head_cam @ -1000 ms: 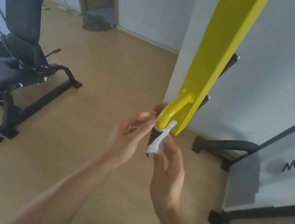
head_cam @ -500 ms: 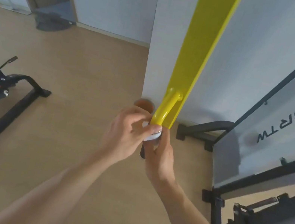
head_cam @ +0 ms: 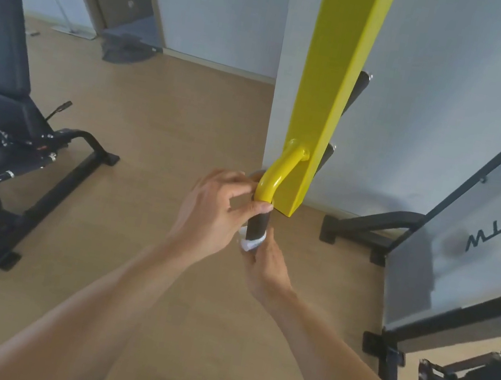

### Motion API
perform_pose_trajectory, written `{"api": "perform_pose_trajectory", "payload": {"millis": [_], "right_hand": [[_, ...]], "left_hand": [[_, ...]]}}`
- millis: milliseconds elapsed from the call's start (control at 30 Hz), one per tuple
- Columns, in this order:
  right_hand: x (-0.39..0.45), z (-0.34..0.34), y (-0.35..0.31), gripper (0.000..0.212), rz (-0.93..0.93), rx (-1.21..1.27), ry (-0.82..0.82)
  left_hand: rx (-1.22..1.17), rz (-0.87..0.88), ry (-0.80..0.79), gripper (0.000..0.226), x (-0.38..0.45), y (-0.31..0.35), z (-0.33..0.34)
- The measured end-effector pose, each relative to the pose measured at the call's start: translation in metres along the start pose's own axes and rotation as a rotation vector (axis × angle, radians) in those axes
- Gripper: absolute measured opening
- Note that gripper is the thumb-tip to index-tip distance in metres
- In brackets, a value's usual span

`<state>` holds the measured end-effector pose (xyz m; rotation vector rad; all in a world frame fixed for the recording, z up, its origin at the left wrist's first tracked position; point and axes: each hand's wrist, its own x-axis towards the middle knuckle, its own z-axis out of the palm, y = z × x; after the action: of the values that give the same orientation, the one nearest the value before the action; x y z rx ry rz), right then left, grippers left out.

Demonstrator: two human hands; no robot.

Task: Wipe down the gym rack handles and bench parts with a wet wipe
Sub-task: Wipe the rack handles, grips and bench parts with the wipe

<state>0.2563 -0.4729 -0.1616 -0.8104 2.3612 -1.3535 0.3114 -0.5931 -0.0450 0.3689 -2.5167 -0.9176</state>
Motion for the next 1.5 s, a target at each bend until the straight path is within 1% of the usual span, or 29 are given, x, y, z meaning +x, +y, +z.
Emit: {"api": "perform_pose_trajectory", "payload": {"millis": [67, 133, 167, 233, 300, 333, 400, 467, 500, 567, 600, 667, 700, 733, 767, 833, 900, 933, 1000, 1067, 1100, 1167, 1267, 1300, 1333, 1400, 1433, 1467, 1500], "right_hand": [[0.003, -0.004, -0.001, 0.037, 0.045, -0.004, -0.087], [0.004, -0.012, -0.010, 0.045, 0.017, 0.090, -0.164], [0.003, -0.018, -0.018, 0.043, -0.046, 0.158, -0.180], [-0.001, -0.028, -0.031, 0.029, -0.190, 0.282, -0.183], [-0.001, -0.026, -0.035, 0.022, -0.262, 0.292, -0.131], [0.004, -0.019, -0.028, 0.017, -0.260, 0.221, -0.089], [0.009, -0.007, -0.012, 0.011, -0.160, 0.019, -0.055], [0.011, 0.001, 0.003, 0.012, -0.077, -0.099, -0.069], [0.011, 0.002, 0.004, 0.011, -0.090, -0.096, -0.051], [0.013, -0.002, -0.010, 0.007, -0.207, -0.004, 0.050], [0.015, -0.005, -0.021, 0.012, -0.267, 0.044, 0.105], [0.020, -0.010, -0.034, 0.020, -0.314, 0.112, 0.176], [0.021, -0.009, -0.032, 0.022, -0.319, 0.124, 0.180], [0.019, -0.006, -0.024, 0.018, -0.310, 0.108, 0.169], [0.016, 0.000, -0.009, 0.009, -0.270, 0.063, 0.137], [0.008, 0.011, 0.019, 0.025, -0.120, -0.121, 0.042], [0.003, 0.016, 0.031, 0.031, -0.040, -0.178, -0.005], [0.003, 0.013, 0.025, 0.028, -0.060, -0.148, 0.003], [0.007, 0.001, 0.003, 0.011, -0.145, -0.001, 0.073], [0.015, -0.011, -0.021, 0.015, -0.233, 0.116, 0.159], [0.017, -0.014, -0.026, 0.016, -0.244, 0.152, 0.174], [0.014, -0.010, -0.024, 0.016, -0.217, 0.118, 0.138], [0.008, 0.001, 0.006, 0.023, -0.041, -0.099, -0.010], [0.007, 0.001, 0.011, 0.025, -0.005, -0.125, -0.041], [0.007, -0.001, 0.008, 0.024, 0.005, -0.099, -0.051], [0.008, -0.010, -0.009, 0.005, -0.061, 0.021, -0.018], [0.008, -0.014, -0.019, 0.009, -0.128, 0.060, 0.030], [0.008, -0.017, -0.028, 0.016, -0.171, 0.070, 0.067], [0.009, -0.018, -0.029, 0.016, -0.193, 0.074, 0.090]], "left_hand": [[0.020, -0.011, 0.000, 0.022, 0.001, -0.003, -0.002], [0.038, -0.028, -0.013, 0.023, 0.000, -0.005, -0.004], [0.041, -0.032, -0.013, 0.023, 0.000, -0.007, -0.005], [0.043, -0.031, -0.008, 0.025, 0.000, -0.011, -0.007], [0.036, -0.034, -0.015, 0.026, 0.000, -0.012, -0.008], [0.024, -0.042, -0.022, 0.025, 0.001, -0.012, -0.008], [-0.001, -0.058, -0.033, 0.024, 0.003, -0.011, -0.009], [0.000, -0.065, -0.037, 0.027, 0.004, -0.010, -0.008], [0.004, -0.060, -0.043, 0.029, 0.004, -0.011, -0.008], [0.009, -0.048, -0.054, 0.035, 0.004, -0.012, -0.007], [0.007, -0.047, -0.056, 0.039, 0.004, -0.012, -0.007], [-0.001, -0.045, -0.057, 0.042, 0.002, -0.010, -0.006], [-0.003, -0.042, -0.059, 0.040, 0.002, -0.008, -0.005], [0.001, -0.036, -0.063, 0.038, 0.003, -0.007, -0.004], [0.009, -0.032, -0.065, 0.037, 0.003, -0.007, -0.004], [0.022, -0.026, -0.061, 0.040, 0.003, -0.007, -0.004], [0.034, -0.034, -0.052, 0.040, 0.001, -0.006, -0.004], [0.049, -0.044, -0.046, 0.038, 0.000, -0.006, -0.004], [0.088, -0.070, -0.033, 0.036, -0.003, -0.004, -0.002], [0.091, -0.070, -0.024, 0.038, -0.006, -0.002, 0.003], [0.080, -0.064, -0.015, 0.037, -0.008, -0.001, 0.005], [0.016, -0.067, 0.027, 0.028, -0.012, 0.004, 0.008], [-0.143, -0.157, 0.057, 0.016, -0.015, 0.010, 0.007], [-0.206, -0.194, 0.060, 0.013, -0.015, 0.011, 0.006], [-0.286, -0.224, 0.059, 0.016, -0.014, 0.013, 0.004], [-0.377, -0.239, 0.072, 0.040, -0.013, 0.015, 0.000], [-0.362, -0.230, 0.078, 0.047, -0.013, 0.017, -0.002], [-0.342, -0.219, 0.077, 0.047, -0.013, 0.019, -0.004], [-0.326, -0.211, 0.073, 0.044, -0.013, 0.021, -0.005]]}}
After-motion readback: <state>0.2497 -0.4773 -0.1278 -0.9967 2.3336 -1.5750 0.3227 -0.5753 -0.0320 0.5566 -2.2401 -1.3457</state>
